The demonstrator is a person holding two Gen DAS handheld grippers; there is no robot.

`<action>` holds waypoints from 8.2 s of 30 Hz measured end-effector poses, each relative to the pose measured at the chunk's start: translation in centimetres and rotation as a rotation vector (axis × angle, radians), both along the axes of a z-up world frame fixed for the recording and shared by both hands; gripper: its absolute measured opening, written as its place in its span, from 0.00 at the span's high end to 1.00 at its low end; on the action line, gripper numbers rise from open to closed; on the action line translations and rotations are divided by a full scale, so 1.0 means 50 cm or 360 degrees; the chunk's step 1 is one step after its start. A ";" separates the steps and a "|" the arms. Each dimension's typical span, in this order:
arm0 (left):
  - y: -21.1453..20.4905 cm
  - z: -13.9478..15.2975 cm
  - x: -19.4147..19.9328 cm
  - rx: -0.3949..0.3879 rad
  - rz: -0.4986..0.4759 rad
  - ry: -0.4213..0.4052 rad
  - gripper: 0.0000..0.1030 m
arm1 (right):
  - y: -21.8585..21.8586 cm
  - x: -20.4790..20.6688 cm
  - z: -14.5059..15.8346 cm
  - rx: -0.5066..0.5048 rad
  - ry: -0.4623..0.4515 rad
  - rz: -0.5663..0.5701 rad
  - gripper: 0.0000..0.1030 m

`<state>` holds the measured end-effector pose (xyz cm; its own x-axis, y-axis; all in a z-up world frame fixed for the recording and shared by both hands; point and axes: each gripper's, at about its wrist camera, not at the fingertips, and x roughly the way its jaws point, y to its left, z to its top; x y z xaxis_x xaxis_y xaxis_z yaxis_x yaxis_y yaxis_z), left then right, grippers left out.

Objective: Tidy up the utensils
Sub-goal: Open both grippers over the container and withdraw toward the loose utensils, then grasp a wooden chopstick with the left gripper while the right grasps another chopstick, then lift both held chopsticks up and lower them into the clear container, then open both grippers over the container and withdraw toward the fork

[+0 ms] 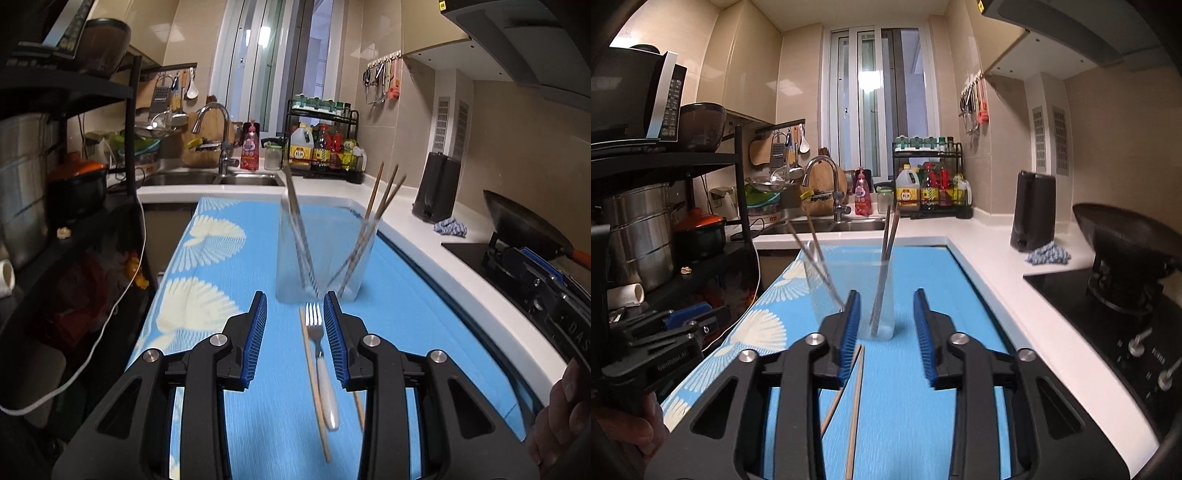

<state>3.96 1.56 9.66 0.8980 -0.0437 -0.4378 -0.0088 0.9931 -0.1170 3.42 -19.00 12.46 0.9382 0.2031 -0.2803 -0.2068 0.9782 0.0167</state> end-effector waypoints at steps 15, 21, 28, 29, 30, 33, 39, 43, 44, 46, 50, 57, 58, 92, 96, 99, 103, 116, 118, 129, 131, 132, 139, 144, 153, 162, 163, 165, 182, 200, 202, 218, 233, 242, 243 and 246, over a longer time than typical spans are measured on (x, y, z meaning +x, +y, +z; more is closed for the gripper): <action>0.057 -0.170 -0.014 -0.0209 0.0117 0.0288 0.88 | 0.029 0.010 -0.230 0.0064 0.0438 0.0133 0.93; 0.022 -0.203 -0.007 -0.0287 -0.0062 0.0363 0.88 | 0.053 0.023 -0.277 0.0021 0.0560 0.0174 0.93; -0.045 -0.226 -0.006 -0.0202 -0.0181 0.0415 0.88 | 0.061 0.027 -0.304 -0.0032 0.0649 0.0189 0.83; -0.050 -0.229 -0.006 -0.0187 -0.0183 0.0422 0.88 | 0.062 0.028 -0.308 -0.0042 0.0660 0.0180 0.82; -0.057 -0.234 -0.006 -0.0166 -0.0187 0.0438 0.88 | 0.062 0.029 -0.311 -0.0047 0.0669 0.0178 0.82; -0.070 -0.243 -0.007 -0.0097 -0.0176 0.0459 0.88 | 0.063 0.028 -0.311 -0.0062 0.0660 0.0173 0.82; -0.079 -0.241 -0.010 0.0001 -0.0161 0.0445 0.88 | 0.060 0.031 -0.309 -0.0083 0.0650 0.0134 0.93; -0.071 -0.239 -0.009 0.0020 -0.0120 0.0452 0.94 | 0.055 0.032 -0.308 -0.0084 0.0652 0.0110 0.94; -0.068 -0.238 -0.009 0.0021 -0.0100 0.0451 0.95 | 0.052 0.032 -0.307 -0.0086 0.0651 0.0093 0.94; -0.058 -0.236 -0.011 0.0018 -0.0053 0.0448 0.95 | 0.042 0.031 -0.307 -0.0080 0.0652 0.0057 0.94; -0.034 -0.236 -0.014 0.0016 0.0014 0.0453 0.95 | 0.017 0.033 -0.304 -0.0053 0.0648 -0.0026 0.93; -0.026 -0.239 -0.016 0.0023 0.0037 0.0429 0.94 | 0.008 0.035 -0.306 -0.0063 0.0646 -0.0056 0.90; -0.027 -0.239 -0.017 0.0025 0.0040 0.0423 0.94 | 0.008 0.036 -0.306 -0.0063 0.0644 -0.0054 0.90; -0.031 -0.246 -0.022 0.0025 0.0088 0.0322 0.95 | 0.000 0.030 -0.311 -0.0065 0.0597 -0.0111 0.93; -0.034 -0.247 -0.022 0.0029 0.0095 0.0318 0.95 | 0.001 0.028 -0.312 -0.0072 0.0591 -0.0109 0.92; -0.035 -0.247 -0.023 0.0031 0.0095 0.0316 0.95 | 0.002 0.027 -0.312 -0.0080 0.0586 -0.0108 0.92; -0.035 -0.246 -0.023 0.0032 0.0095 0.0316 0.95 | 0.003 0.027 -0.312 -0.0081 0.0586 -0.0108 0.92; -0.036 -0.246 -0.022 0.0031 0.0096 0.0316 0.95 | 0.004 0.027 -0.311 -0.0098 0.0575 -0.0109 0.93; -0.036 -0.246 -0.022 0.0035 0.0096 0.0316 0.95 | 0.003 0.028 -0.311 -0.0098 0.0575 -0.0109 0.93; -0.039 -0.240 -0.020 0.0047 0.0080 0.0322 0.95 | 0.001 0.033 -0.304 -0.0074 0.0601 -0.0113 0.94; -0.038 -0.234 -0.022 0.0053 0.0075 0.0307 0.95 | -0.001 0.030 -0.297 -0.0074 0.0588 -0.0115 0.94; -0.038 -0.229 -0.024 0.0058 0.0071 0.0295 0.95 | -0.002 0.028 -0.288 -0.0068 0.0574 -0.0116 0.94; -0.037 -0.189 -0.053 0.0071 0.0050 0.0192 0.95 | -0.008 -0.006 -0.227 -0.0063 0.0465 -0.0113 0.94; -0.026 -0.150 -0.071 0.0052 0.0046 0.0082 0.95 | -0.015 -0.033 -0.184 -0.0064 0.0395 -0.0119 0.94; -0.033 -0.089 -0.084 0.0048 0.0034 -0.0035 0.95 | -0.017 -0.048 -0.124 -0.0065 0.0293 -0.0091 0.94; -0.047 -0.040 -0.081 0.0053 0.0007 -0.0096 0.95 | -0.009 -0.037 -0.064 -0.0083 0.0243 -0.0051 0.94; -0.048 -0.035 -0.081 0.0055 0.0001 -0.0098 0.95 | -0.006 -0.037 -0.059 -0.0084 0.0245 -0.0046 0.94; -0.049 -0.020 -0.079 0.0064 -0.0009 -0.0108 0.95 | -0.002 -0.031 -0.047 -0.0094 0.0260 -0.0031 0.94; -0.013 0.143 0.007 -0.0020 -0.0081 -0.0049 0.95 | 0.034 0.051 0.108 -0.0069 0.0211 0.0061 0.94; 0.008 0.296 0.167 -0.0112 -0.0189 0.0010 0.95 | 0.058 0.204 0.260 0.0002 0.0165 0.0193 0.94; 0.001 0.326 0.193 -0.0095 -0.0201 -0.0025 0.95 | 0.067 0.224 0.289 0.0003 0.0126 0.0203 0.94; -0.005 0.286 0.428 -0.0025 -0.0165 -0.0062 0.95 | 0.116 0.413 0.259 -0.0053 0.0027 0.0218 0.94; 0.051 0.226 0.404 -0.0122 -0.0125 0.0012 0.79 | 0.114 0.417 0.172 -0.0119 0.0210 0.0207 0.73; 0.057 0.261 0.274 -0.0077 -0.0083 -0.0123 0.79 | 0.079 0.295 0.218 -0.0103 0.0048 0.0137 0.72; 0.057 0.258 0.262 -0.0078 -0.0081 -0.0126 0.79 | 0.073 0.279 0.217 -0.0091 0.0038 0.0131 0.72; 0.049 0.233 0.205 -0.0071 -0.0084 -0.0131 0.79 | 0.060 0.223 0.201 -0.0069 0.0006 0.0112 0.72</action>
